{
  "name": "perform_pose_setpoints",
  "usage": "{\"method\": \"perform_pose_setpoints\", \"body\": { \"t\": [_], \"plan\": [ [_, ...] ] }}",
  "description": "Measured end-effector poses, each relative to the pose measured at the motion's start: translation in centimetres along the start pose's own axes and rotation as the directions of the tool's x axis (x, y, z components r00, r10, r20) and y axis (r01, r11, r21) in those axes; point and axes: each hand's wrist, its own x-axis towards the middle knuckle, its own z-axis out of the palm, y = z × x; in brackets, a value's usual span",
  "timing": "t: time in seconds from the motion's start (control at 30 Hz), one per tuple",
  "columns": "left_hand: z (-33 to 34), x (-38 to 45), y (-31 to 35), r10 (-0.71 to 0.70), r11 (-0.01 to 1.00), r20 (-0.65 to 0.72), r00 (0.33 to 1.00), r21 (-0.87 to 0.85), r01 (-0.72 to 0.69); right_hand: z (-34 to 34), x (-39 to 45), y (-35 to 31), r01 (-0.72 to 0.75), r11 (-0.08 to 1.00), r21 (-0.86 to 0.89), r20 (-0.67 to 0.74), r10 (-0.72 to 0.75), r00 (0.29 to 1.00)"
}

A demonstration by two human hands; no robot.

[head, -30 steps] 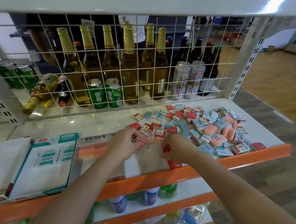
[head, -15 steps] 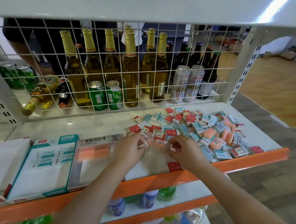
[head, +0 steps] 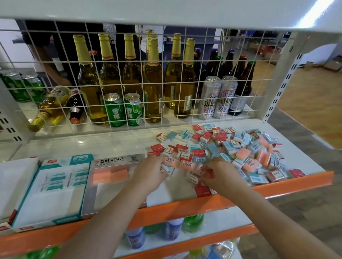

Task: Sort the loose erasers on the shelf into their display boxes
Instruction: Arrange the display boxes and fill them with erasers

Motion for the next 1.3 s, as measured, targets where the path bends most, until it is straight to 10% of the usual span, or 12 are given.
{"method": "perform_pose_setpoints", "body": {
  "t": [0.37, 0.73, 1.3],
  "plan": [
    [-0.7, 0.4, 0.2, -0.034, 0.939, 0.060, 0.998, -0.340, 0.053, 1.1, 1.0, -1.0, 0.035, 0.999, -0.038, 0.092, -0.031, 0.995],
    [-1.9, -0.8, -0.1, 0.077, 0.988, 0.117, 0.990, 0.124, -0.092, 0.8, 1.1, -1.0, -0.009, 1.000, 0.006, 0.102, 0.008, 0.995],
    [-1.7, -0.5, 0.9, 0.049, 0.909, 0.137, 0.989, -0.417, 0.013, -0.6, 1.1, -0.1, -0.078, 0.953, 0.293, 0.042, 0.069, 0.997]
  ]
}}
